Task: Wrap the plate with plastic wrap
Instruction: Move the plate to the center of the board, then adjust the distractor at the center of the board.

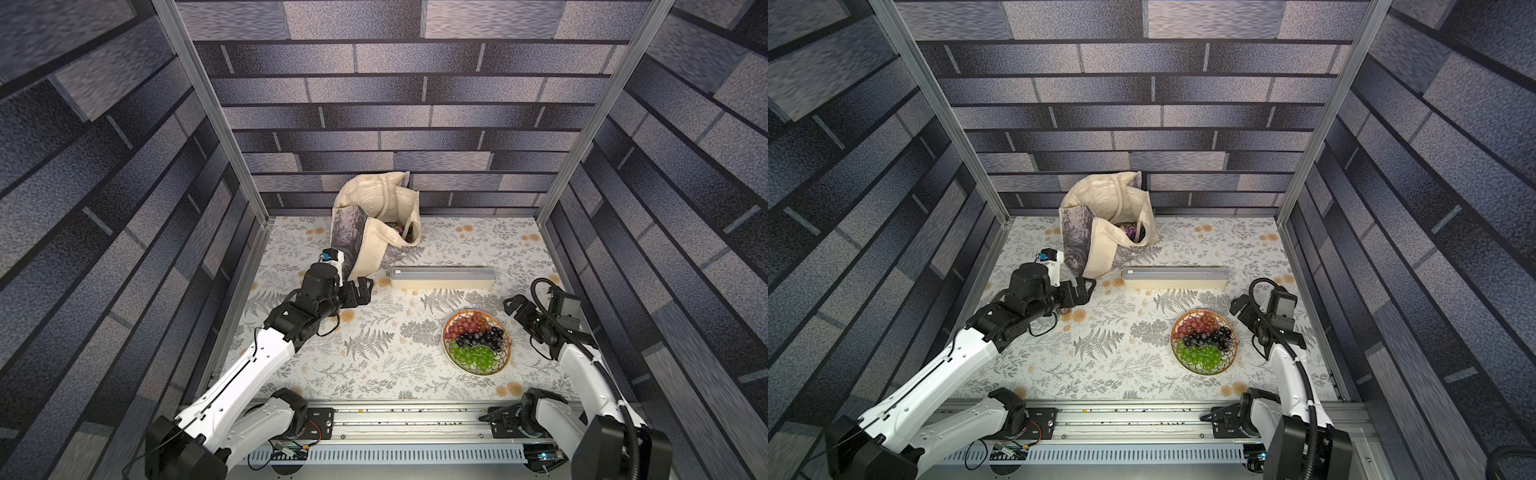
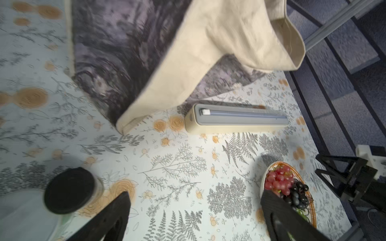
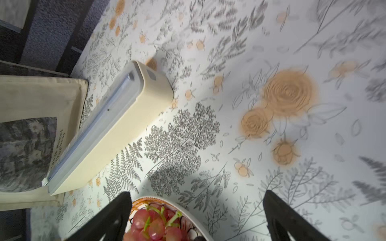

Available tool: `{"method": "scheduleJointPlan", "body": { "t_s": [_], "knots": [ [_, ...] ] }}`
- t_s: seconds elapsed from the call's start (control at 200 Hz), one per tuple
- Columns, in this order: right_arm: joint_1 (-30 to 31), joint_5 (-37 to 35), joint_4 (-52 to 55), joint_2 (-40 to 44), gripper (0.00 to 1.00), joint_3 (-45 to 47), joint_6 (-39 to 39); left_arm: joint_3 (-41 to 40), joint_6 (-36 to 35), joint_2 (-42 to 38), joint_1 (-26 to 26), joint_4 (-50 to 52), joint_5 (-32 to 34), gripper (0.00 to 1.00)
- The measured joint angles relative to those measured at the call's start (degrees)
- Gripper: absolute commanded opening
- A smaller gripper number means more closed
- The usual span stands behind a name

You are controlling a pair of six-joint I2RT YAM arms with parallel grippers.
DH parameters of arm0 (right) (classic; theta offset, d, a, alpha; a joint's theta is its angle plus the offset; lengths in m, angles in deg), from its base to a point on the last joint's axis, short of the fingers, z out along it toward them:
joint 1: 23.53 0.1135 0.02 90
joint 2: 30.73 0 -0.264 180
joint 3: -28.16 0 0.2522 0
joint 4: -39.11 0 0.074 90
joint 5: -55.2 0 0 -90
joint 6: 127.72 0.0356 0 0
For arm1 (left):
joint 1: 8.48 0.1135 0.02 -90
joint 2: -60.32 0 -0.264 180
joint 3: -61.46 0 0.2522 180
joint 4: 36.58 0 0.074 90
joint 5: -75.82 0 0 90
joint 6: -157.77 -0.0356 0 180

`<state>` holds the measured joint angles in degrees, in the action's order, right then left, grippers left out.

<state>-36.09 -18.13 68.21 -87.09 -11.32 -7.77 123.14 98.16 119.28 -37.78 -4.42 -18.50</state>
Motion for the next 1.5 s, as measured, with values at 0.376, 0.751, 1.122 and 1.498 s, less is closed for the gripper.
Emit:
{"method": "scheduleJointPlan", "body": {
  "t_s": [0.376,0.751,1.122,1.498],
  "knots": [
    [0.0,12.8,-4.6,-6.6,1.00,3.9,6.1,0.3,5.3,12.9,-2.6,-8.2,-2.8,1.00],
    [3.0,17.8,-7.7,-7.5,1.00,5.3,8.4,6.6,7.5,31.0,9.7,-19.7,-11.4,1.00],
    [14.8,18.2,-17.4,-12.9,1.00,5.0,15.8,19.5,4.5,43.8,15.7,-20.8,-15.7,1.00],
    [30.6,16.8,-32.2,-25.6,1.00,0.1,25.2,31.0,-0.4,50.8,22.0,-18.1,-16.5,1.00]
  ]
}}
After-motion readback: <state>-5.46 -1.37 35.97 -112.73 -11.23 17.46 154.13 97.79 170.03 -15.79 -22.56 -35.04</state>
